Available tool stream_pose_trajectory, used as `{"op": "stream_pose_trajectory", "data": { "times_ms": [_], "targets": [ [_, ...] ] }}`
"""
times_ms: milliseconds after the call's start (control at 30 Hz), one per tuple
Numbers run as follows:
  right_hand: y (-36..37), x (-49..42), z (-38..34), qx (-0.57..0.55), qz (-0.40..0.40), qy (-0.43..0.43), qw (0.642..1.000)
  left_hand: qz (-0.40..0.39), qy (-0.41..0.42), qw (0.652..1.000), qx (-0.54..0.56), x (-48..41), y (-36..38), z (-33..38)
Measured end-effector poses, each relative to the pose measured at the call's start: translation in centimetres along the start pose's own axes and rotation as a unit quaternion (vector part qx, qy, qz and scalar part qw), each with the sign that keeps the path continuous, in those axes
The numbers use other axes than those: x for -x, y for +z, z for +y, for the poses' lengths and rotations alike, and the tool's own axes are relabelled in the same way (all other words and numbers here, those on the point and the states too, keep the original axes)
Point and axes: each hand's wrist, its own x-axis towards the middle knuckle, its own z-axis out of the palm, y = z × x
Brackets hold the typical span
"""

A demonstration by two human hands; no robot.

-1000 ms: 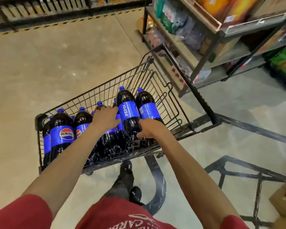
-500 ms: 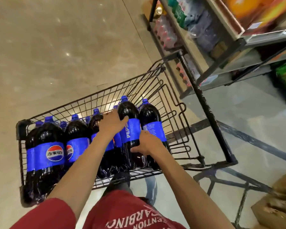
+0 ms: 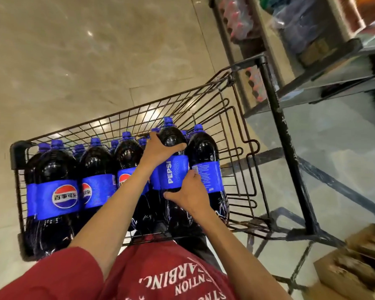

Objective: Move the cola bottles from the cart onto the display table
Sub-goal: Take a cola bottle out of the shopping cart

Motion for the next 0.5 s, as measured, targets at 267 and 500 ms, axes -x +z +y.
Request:
{"op": "stream_pose_trajectory", "data": {
  "times_ms": [267,500],
  "targets": [
    [1.9,-0.7,1.3,-0.178,-0.029,0.014,0.984,-0.013,-0.032,0.996,0.076,-0.3,-1.0,-0.9],
    [2.5,-3.7,3.7,-0.249,-0.121,0.038,0.960,-0.006,-0.014,0.994,0.105,0.2,-1.8,-2.4]
  ]
}}
